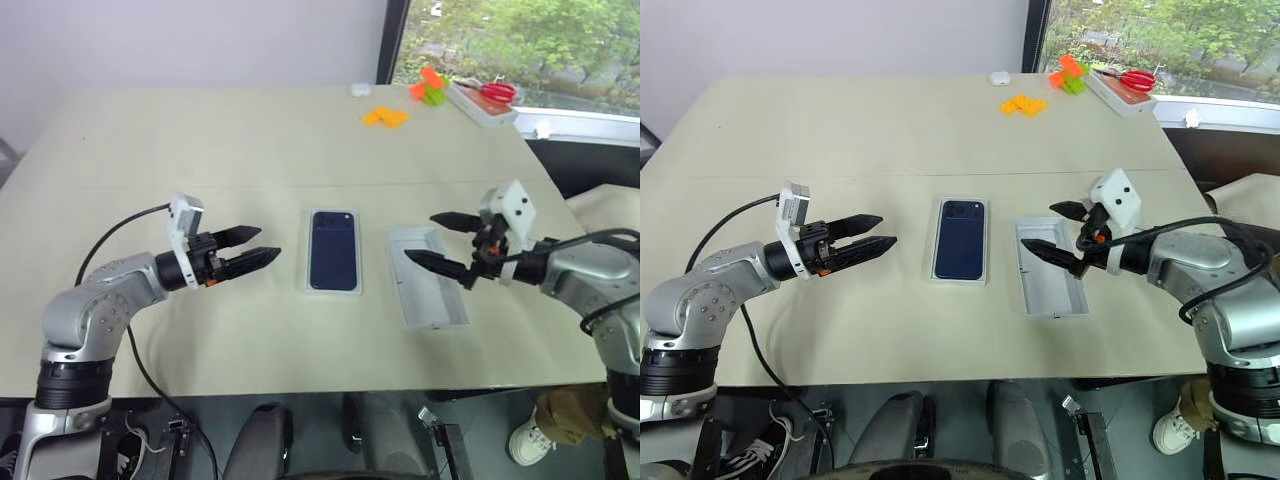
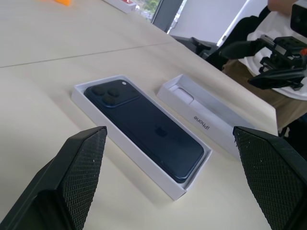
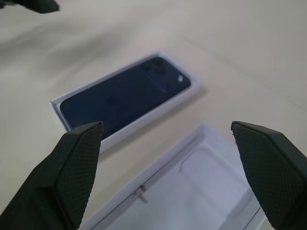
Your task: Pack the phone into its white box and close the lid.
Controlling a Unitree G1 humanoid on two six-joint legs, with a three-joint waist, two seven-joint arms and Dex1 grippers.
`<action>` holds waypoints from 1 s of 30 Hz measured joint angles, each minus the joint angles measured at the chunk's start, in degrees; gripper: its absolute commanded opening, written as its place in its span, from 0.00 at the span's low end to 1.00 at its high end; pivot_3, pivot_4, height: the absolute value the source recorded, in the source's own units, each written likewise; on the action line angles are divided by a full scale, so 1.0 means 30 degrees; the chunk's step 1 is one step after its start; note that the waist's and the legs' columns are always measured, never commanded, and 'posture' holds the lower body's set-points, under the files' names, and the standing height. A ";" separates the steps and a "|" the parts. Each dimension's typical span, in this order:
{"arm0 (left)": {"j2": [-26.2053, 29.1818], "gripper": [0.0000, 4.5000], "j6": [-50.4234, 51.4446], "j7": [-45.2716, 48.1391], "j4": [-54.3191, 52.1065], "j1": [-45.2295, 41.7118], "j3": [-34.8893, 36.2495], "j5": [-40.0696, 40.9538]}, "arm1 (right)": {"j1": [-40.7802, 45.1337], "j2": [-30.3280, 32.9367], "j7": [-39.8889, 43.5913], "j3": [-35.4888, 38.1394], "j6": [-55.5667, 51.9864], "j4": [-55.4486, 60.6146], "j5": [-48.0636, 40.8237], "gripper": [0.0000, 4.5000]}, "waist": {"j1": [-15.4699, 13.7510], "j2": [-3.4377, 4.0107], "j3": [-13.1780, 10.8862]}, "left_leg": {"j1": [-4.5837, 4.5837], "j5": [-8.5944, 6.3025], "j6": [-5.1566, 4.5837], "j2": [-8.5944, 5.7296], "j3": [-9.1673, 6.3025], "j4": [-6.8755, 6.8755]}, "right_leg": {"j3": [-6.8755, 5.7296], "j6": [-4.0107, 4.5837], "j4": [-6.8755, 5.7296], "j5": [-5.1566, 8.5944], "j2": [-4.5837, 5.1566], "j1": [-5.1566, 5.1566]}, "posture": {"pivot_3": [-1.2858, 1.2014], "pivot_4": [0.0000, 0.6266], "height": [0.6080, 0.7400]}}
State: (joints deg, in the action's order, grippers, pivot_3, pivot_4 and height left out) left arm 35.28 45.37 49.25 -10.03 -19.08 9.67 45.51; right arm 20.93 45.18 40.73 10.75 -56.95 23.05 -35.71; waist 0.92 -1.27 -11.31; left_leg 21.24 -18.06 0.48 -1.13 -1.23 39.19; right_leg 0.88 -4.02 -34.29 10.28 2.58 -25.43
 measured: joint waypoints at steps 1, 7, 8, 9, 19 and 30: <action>-0.0039 0.99 0.0017 -0.0093 -0.0046 -0.0013 -0.0008 -0.0005 | 0.1349 -0.0910 -0.1417 0.0262 -0.3205 0.0098 -0.0445 1.00 | 0.0051 -0.0003 0.0001 | 0.0002 0.0001 0.0003 0.0015 0.0000 0.0005 | 0.0005 0.0016 -0.0001 -0.0010 -0.0006 0.0000 | 0.52 0.24 1.00; -0.0258 0.99 0.0115 -0.0412 -0.0246 -0.0298 -0.0203 0.0011 | 0.5277 -0.5019 -0.6752 0.2486 -1.1520 0.0034 -0.2893 1.00 | -0.0187 0.0002 0.0007 | 0.0050 0.0003 0.0008 -0.0001 -0.0098 0.0004 | -0.0053 0.0020 -0.0003 -0.0025 0.0004 -0.0013 | 0.52 0.24 1.00; -0.0287 0.99 0.0112 -0.0499 -0.0247 -0.0301 -0.0209 -0.0003 | 0.5272 -0.5192 -0.7669 0.2469 -1.1694 0.0012 -0.3420 1.00 | -0.0209 0.0004 0.0006 | 0.0066 0.0002 0.0007 -0.0022 -0.0098 -0.0005 | -0.0055 0.0019 0.0008 -0.0025 0.0029 -0.0018 | 0.52 0.24 1.00; -0.0308 0.99 0.0114 -0.0592 -0.0246 -0.0300 -0.0210 -0.0011 | 0.5185 -0.5284 -0.8633 0.2424 -1.1713 0.0009 -0.3889 1.00 | -0.0209 0.0006 0.0005 | 0.0076 -0.0004 -0.0002 -0.0037 -0.0092 -0.0012 | -0.0056 0.0019 0.0021 -0.0025 0.0047 -0.0020 | 0.52 0.24 1.00; -0.0386 0.99 0.0090 -0.1037 -0.0236 -0.0382 -0.0393 -0.0215 | 0.3479 -0.4578 -1.6909 0.0658 -1.1716 0.0492 -0.9399 1.00 | -0.0113 0.0000 0.0009 | 0.0070 -0.0042 -0.0065 -0.0055 -0.0046 -0.0011 | -0.0036 0.0014 0.0050 -0.0023 0.0073 -0.0012 | 0.52 0.24 1.00; -0.0550 0.99 0.0078 -0.1049 -0.0233 -0.0490 -0.0441 -0.0404 | 0.2186 -0.5168 -2.2688 -0.0111 -1.1720 0.0441 -1.3128 1.00 | 0.0009 0.0003 0.0008 | 0.0039 -0.0036 -0.0064 0.0005 -0.0001 -0.0002 | -0.0004 0.0001 0.0036 -0.0015 -0.0009 -0.0014 | 0.52 0.24 1.00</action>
State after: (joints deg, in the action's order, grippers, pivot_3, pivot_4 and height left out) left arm 33.63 45.60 46.10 -10.73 -20.55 8.35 44.30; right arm 27.49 29.68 -27.34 10.42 -92.11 24.38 -75.09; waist 0.94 -1.27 -11.29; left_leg 21.35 -18.17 0.29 -1.11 -1.23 39.18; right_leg 0.87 -4.01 -34.19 10.24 2.56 -25.47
